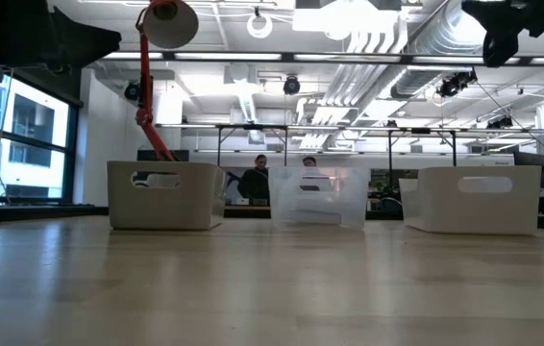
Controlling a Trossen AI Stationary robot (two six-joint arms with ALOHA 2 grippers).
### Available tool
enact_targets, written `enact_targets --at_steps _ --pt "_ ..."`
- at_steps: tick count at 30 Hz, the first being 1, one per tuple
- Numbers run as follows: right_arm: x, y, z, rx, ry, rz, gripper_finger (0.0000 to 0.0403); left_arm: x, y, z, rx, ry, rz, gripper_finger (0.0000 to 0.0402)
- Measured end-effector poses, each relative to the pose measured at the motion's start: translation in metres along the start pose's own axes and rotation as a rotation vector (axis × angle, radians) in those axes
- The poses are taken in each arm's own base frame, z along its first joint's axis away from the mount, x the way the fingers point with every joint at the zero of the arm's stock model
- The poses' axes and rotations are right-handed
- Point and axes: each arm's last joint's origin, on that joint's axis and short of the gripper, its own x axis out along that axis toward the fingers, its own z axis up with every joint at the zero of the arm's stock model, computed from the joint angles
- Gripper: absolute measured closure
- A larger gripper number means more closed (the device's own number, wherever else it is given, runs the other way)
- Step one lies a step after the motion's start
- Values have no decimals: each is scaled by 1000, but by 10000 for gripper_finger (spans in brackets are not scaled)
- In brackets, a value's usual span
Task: Pick and place items into bin
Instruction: Return to Home Position
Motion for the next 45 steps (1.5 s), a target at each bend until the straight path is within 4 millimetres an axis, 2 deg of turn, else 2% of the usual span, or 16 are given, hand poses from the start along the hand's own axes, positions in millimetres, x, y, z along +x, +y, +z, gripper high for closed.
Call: enact_targets --at_steps 7,12,16,27,33,37,45 --pt "2 -3 -7 6 35 -45 246 0 0 -1 5 6 -3 185" --pt "7 -12 -44 50 -4 -37 248 0 -1 -1 8 12 -6 185" --pt "6 -15 -57 44 -99 -14 243 0 -1 -1 -8 12 -6 185" --pt "7 -17 -68 55 22 -29 241 -1 -5 -12 20 103 -48 185" --pt "5 -18 -81 85 162 -3 237 -2 -9 -16 0 123 -153 185" --pt "5 -17 -82 67 174 16 241 -2 -13 -17 5 105 -267 185" --pt "4 -18 -87 12 226 14 237 -4 -16 -23 10 159 -338 185"
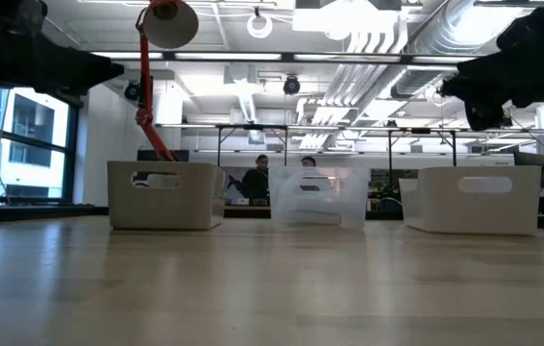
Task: Pick and place items into bin
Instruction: Return to Home Position
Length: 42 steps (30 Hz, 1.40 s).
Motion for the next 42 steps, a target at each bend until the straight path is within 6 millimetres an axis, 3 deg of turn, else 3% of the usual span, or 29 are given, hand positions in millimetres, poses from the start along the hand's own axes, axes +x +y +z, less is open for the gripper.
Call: enact_targets --at_steps 8,15,42 --pt "1 0 -4 35 56 6 240 -1 -8 -1 75 -47 -260 185" --pt "1 0 -4 13 59 3 247 -2 -12 -2 85 -68 -372 185" --pt "1 -1 -4 13 62 2 241 -2 -11 -2 85 -67 -369 185"
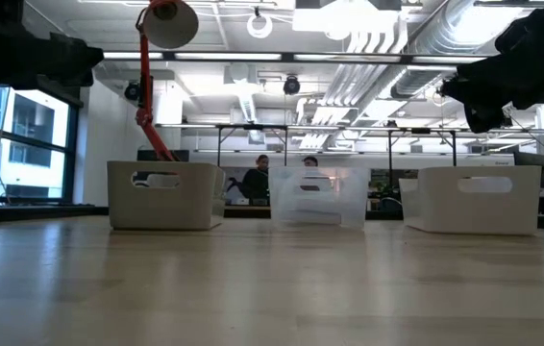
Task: Pick and place items into bin
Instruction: Return to Home Position
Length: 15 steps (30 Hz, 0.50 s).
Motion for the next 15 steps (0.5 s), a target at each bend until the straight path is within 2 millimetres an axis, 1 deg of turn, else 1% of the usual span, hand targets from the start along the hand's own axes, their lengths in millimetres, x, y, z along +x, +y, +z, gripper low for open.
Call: enact_targets --at_steps 10,15 --pt "0 0 0 0 0 0 247 0 0 0 0 0 0 185" --pt "0 0 0 0 0 0 243 0 0 0 0 0 0 185"
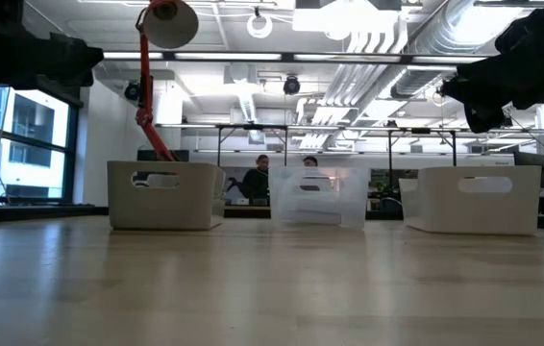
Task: Pick and place items into bin
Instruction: Return to Home Position
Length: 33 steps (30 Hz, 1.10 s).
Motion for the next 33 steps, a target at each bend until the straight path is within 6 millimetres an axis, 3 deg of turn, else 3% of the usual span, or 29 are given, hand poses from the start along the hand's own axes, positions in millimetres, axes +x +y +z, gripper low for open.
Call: enact_targets --at_steps 23,33 --pt "0 0 0 0 0 0 241 0 0 0 0 0 3 185" --pt "0 0 0 0 1 0 247 0 9 -4 1 40 100 185"
